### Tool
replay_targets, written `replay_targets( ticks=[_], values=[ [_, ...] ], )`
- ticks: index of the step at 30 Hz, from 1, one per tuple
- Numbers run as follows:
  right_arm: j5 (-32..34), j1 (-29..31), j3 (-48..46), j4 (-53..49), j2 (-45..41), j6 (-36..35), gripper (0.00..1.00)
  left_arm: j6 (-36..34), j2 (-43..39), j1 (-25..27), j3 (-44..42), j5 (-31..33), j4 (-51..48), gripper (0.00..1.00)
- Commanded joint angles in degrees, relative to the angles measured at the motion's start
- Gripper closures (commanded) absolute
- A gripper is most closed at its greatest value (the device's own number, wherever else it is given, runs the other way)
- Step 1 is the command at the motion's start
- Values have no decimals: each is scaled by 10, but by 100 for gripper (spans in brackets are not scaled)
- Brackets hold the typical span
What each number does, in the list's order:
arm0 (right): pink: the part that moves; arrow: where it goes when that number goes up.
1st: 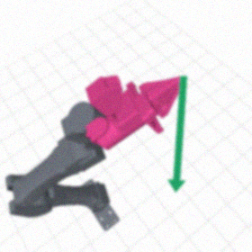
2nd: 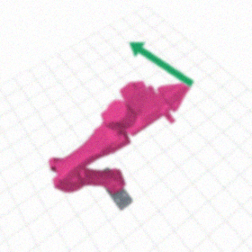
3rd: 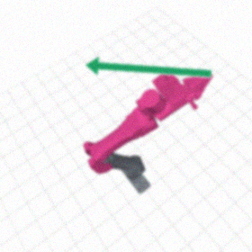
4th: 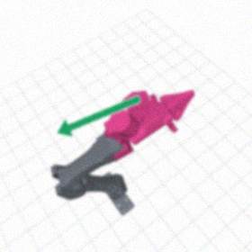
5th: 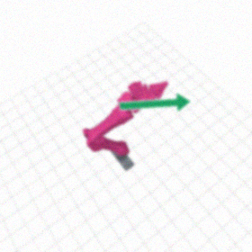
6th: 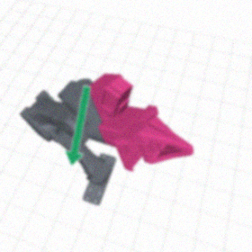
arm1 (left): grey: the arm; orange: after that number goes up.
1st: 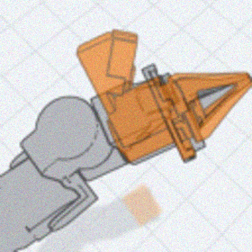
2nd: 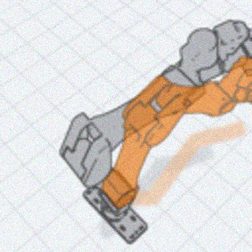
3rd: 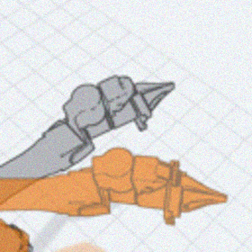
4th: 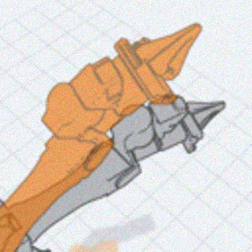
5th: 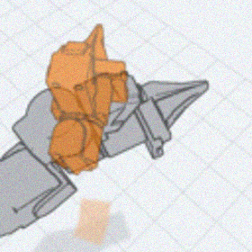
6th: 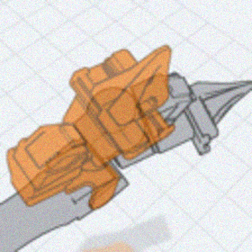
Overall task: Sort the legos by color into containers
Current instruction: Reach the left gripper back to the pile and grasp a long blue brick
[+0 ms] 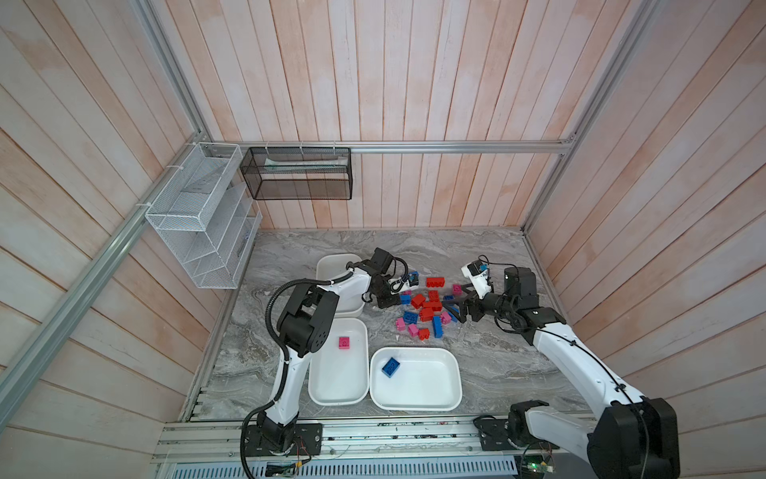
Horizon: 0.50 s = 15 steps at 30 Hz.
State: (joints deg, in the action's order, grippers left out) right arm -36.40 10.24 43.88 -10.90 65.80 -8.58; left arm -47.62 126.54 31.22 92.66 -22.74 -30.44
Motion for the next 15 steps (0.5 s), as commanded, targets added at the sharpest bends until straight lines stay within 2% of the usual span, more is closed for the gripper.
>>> replay_targets(
  ticks=[1,6,10,15],
  values=[
    [-10,-3,-5,1,-3,3,2,-4,-19,4,11,-13,-39,76],
    [-14,-3,2,1,-3,7,2,8,-68,13,-5,-6,-46,76],
    [-11,-3,11,-5,-7,7,2,46,-130,28,-24,-17,-59,76],
    [-6,-3,16,-12,-18,6,2,118,-238,71,-111,-11,-58,75]
  ],
)
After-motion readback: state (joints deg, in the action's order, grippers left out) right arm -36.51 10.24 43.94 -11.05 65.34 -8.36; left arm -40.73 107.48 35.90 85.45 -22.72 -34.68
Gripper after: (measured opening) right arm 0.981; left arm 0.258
